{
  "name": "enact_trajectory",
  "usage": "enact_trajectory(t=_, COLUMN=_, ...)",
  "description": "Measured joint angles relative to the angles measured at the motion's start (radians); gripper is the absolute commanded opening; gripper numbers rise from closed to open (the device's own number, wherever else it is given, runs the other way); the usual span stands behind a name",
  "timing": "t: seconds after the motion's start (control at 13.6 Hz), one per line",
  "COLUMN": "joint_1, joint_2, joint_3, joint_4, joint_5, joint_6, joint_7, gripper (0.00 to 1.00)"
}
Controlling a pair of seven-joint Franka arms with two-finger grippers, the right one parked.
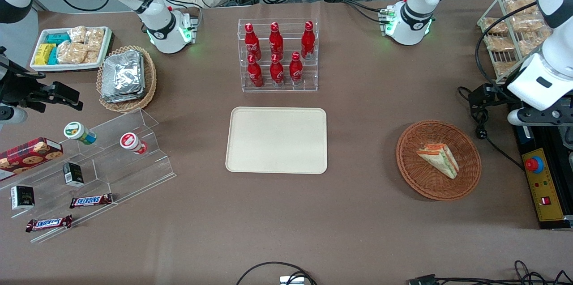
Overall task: Place sandwich from basket to tray
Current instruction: 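Lower the open left gripper over the sandwich in the wicker basket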
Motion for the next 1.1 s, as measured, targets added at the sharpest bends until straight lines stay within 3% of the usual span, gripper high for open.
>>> enact_trajectory(t=0.59, joint_1=0.000, joint_2=0.008, joint_3=0.009, joint_4=-0.062, joint_5=0.000, joint_6=0.109, joint_7=-0.008, gripper=1.00)
enact_trajectory(t=1.1, joint_1=-0.001, joint_2=0.107, joint_3=0.035, joint_4=-0.190, joint_5=0.000, joint_6=0.282, joint_7=-0.442, gripper=1.00)
